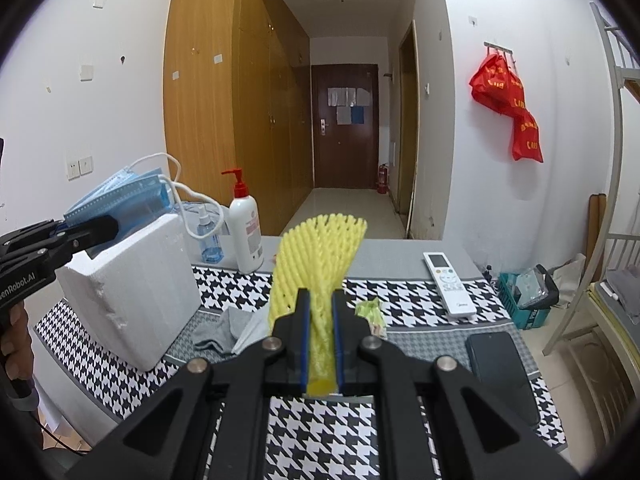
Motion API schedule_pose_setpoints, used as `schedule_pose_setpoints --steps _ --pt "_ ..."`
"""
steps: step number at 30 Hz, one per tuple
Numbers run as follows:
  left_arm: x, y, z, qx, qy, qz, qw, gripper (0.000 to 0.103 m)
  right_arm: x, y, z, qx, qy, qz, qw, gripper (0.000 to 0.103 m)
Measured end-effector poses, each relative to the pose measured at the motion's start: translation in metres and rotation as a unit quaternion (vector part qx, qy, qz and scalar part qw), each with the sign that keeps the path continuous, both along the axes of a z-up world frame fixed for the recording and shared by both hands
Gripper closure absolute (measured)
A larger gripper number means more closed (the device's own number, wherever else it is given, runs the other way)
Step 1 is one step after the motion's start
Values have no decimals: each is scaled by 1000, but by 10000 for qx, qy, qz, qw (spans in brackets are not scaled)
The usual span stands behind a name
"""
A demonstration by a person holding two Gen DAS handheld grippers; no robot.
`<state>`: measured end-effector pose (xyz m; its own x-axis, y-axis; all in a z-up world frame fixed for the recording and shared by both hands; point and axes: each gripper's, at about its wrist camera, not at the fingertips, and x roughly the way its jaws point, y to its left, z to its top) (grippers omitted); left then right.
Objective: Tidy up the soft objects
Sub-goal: 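Lift the blue mask and yellow net and carry both toward the white foam box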
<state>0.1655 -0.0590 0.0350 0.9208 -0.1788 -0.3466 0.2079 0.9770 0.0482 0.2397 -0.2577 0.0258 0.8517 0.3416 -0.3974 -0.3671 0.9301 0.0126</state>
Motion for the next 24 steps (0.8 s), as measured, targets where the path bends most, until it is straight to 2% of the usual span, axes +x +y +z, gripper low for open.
schedule_pose_setpoints --steps 24 --pt "-15 53 23 -60 -403 657 9970 86 -4 51 26 159 -382 523 9978 91"
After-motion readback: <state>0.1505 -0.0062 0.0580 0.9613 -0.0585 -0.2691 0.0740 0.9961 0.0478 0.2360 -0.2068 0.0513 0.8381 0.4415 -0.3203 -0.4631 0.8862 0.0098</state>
